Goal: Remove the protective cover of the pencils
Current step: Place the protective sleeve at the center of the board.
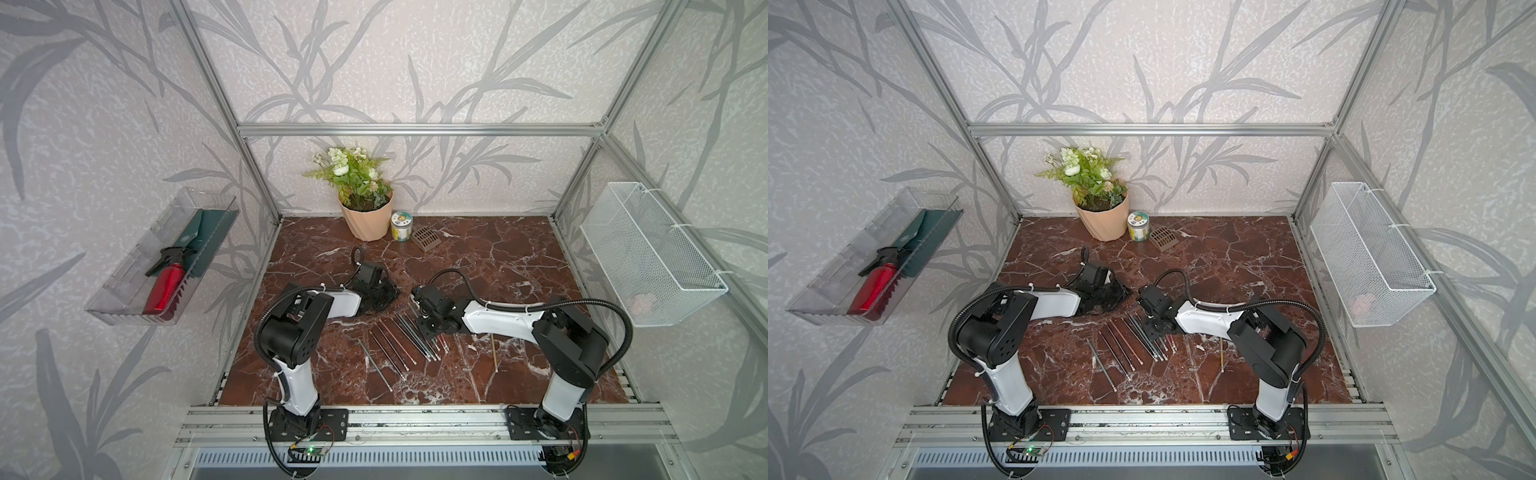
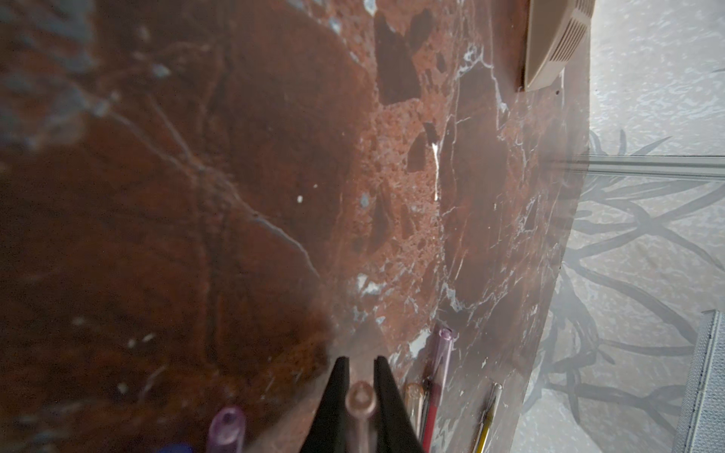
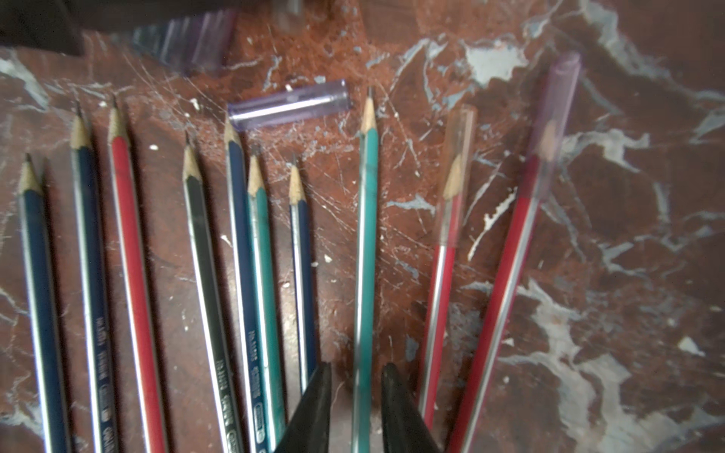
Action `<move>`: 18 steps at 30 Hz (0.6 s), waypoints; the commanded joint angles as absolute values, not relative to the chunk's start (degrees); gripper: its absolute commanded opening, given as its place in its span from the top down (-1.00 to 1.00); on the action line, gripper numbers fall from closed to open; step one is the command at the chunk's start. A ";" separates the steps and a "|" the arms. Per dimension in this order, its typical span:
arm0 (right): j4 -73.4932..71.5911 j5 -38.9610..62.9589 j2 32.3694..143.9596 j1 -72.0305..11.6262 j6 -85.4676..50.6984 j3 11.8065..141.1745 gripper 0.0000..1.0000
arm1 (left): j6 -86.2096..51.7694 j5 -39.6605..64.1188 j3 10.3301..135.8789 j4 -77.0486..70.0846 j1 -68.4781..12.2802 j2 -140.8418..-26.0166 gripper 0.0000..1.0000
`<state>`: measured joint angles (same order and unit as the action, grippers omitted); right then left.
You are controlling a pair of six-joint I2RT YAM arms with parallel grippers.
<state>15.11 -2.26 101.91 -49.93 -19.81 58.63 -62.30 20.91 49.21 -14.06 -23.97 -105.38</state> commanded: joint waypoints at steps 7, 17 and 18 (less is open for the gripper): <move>13.83 -2.19 96.68 -49.92 -19.16 57.38 0.46 | -59.99 19.78 54.09 -6.48 -25.00 -108.01 0.94; 13.84 -3.91 95.02 -49.83 -19.25 56.60 0.43 | -59.43 19.25 55.79 -4.77 -25.22 -109.46 0.76; 13.84 -3.96 94.92 -49.70 -19.28 56.56 0.43 | -59.46 19.09 55.89 -4.60 -25.22 -109.53 0.74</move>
<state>13.96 -2.81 96.68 -49.91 -19.68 57.41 -60.05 20.62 55.00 -7.49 -25.08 -107.96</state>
